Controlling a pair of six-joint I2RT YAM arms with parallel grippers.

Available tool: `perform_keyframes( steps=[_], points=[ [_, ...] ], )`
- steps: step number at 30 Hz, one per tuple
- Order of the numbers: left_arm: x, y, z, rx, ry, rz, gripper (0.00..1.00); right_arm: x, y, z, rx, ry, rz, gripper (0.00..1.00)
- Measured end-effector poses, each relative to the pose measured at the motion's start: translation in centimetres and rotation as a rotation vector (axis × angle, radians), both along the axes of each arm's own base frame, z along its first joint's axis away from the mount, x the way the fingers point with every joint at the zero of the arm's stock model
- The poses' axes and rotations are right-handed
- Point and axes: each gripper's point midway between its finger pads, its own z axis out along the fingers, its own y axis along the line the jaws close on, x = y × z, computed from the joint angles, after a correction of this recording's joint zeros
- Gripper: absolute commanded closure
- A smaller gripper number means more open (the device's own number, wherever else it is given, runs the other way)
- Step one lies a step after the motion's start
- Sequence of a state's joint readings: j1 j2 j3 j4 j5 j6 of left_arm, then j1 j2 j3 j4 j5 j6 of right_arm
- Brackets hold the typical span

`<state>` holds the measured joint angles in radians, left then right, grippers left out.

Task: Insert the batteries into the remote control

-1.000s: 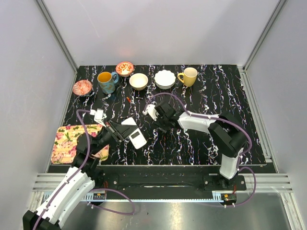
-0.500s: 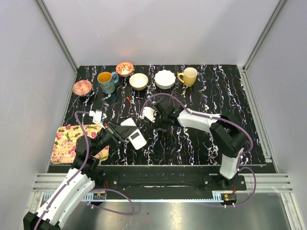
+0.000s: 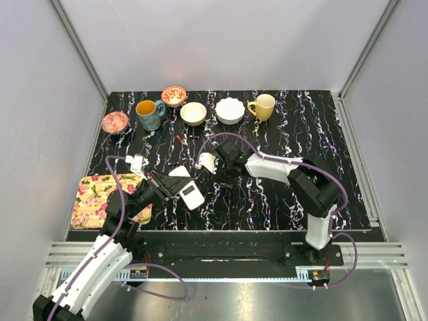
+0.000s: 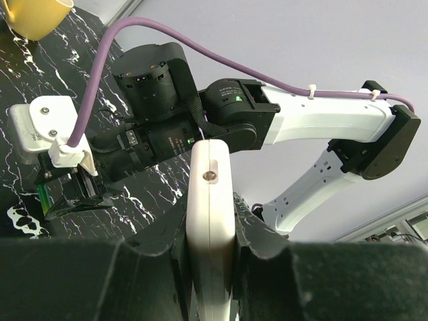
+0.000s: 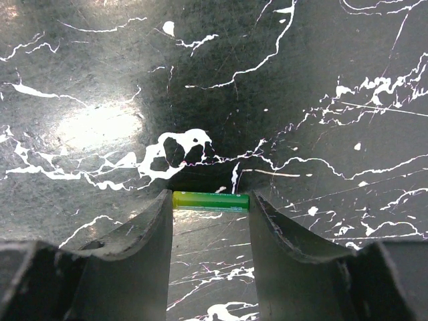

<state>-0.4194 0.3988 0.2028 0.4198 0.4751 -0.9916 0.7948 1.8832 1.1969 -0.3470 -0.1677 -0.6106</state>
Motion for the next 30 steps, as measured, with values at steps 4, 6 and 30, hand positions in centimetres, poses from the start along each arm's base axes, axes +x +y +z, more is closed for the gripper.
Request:
perform_keyframes(
  steps=[4,6,30],
  points=[
    [0.0,0.0,0.0,0.000,0.000,0.001,1.00,-0.1,0.0,0.0,0.006,0.011,-0.021,0.34],
    [0.0,0.0,0.0,0.000,0.000,0.000,1.00,-0.1,0.0,0.0,0.010,0.017,-0.034,0.32],
    [0.1,0.2,0.1,-0.017,0.021,0.015,1.00,6.5,1.2,15.6,0.606,-0.001,-0.857,0.01]
  ],
)
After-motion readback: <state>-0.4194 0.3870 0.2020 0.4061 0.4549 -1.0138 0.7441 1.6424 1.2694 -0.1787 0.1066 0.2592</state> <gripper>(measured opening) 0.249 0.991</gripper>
